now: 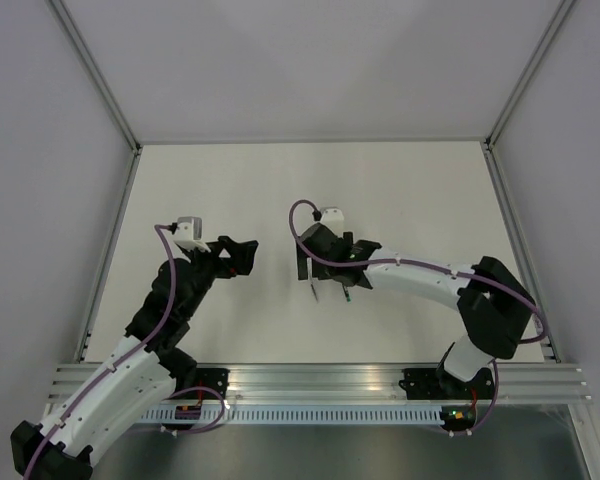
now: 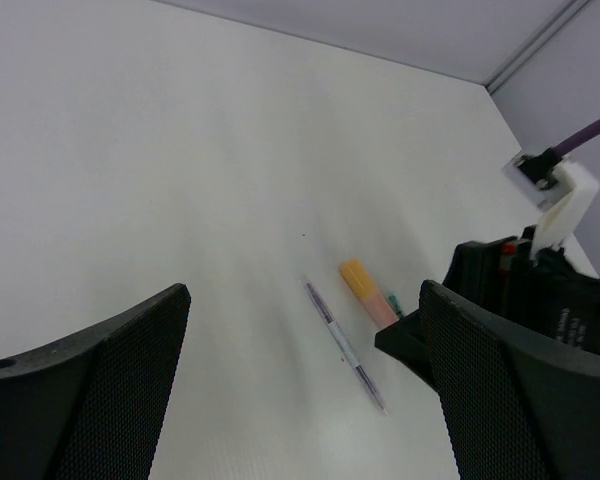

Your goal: Insert the pens into the pen caps

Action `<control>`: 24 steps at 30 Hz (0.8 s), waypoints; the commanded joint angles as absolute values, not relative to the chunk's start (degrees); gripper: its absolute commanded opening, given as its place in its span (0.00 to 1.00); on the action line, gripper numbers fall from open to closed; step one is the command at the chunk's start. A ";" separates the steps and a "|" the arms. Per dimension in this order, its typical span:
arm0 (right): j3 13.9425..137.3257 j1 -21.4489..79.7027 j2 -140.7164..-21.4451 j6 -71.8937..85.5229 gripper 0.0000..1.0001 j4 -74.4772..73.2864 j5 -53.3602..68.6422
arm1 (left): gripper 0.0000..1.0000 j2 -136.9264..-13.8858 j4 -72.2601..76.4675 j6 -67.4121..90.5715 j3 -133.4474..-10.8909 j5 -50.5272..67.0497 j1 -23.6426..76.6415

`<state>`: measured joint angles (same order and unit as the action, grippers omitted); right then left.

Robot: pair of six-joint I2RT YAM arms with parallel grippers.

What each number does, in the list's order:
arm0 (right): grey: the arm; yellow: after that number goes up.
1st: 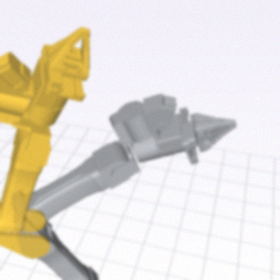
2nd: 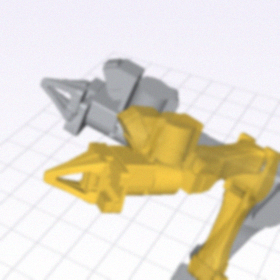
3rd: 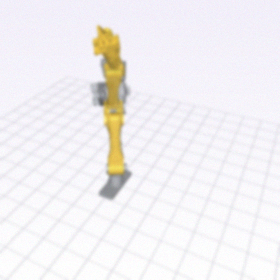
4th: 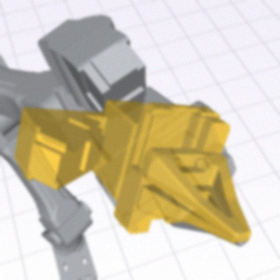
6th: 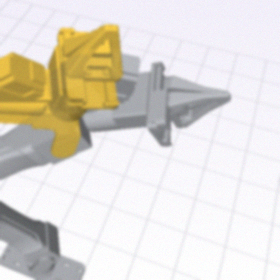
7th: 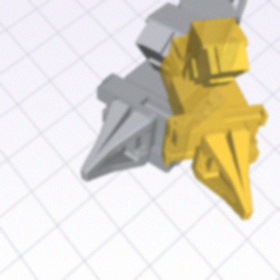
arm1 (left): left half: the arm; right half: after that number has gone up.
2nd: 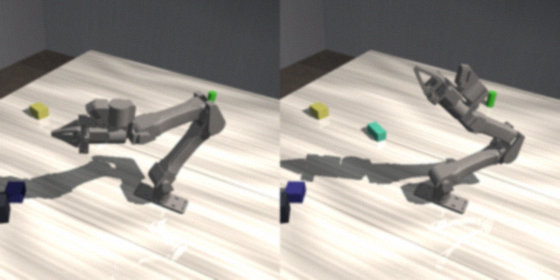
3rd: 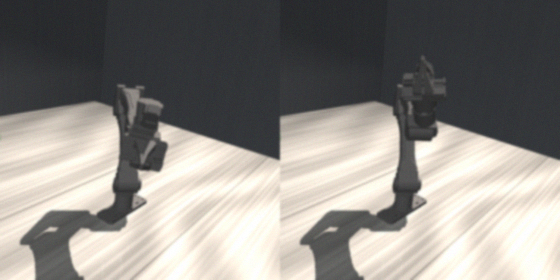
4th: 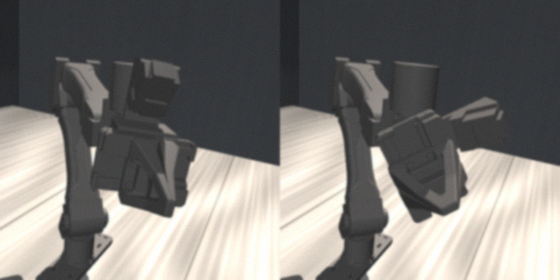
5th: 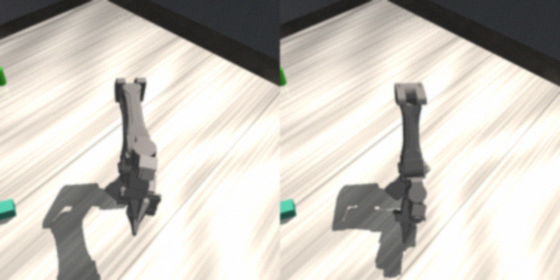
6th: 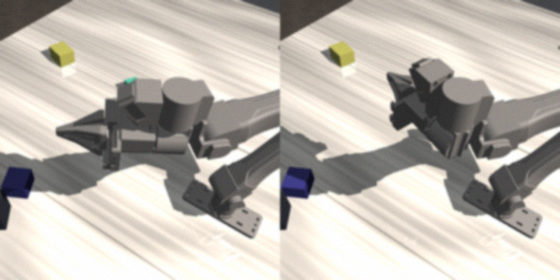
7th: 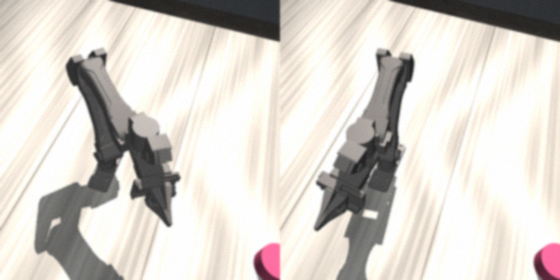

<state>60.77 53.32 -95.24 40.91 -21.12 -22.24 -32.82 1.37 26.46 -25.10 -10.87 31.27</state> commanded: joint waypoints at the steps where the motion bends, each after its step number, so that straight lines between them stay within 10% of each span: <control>1: 66.35 52.30 -87.73 36.83 0.94 -26.36 -24.61 | 1.00 -32.87 2.37 24.34 -24.87 -10.38 31.20; 24: 47.20 50.63 -43.25 24.88 0.98 -11.52 -20.47 | 1.00 -30.94 -5.18 22.59 -40.34 20.30 31.20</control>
<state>47.77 50.72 -45.50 27.16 -16.03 -18.00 -31.00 -1.83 24.43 -38.09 15.35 31.27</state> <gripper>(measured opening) 0.979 0.994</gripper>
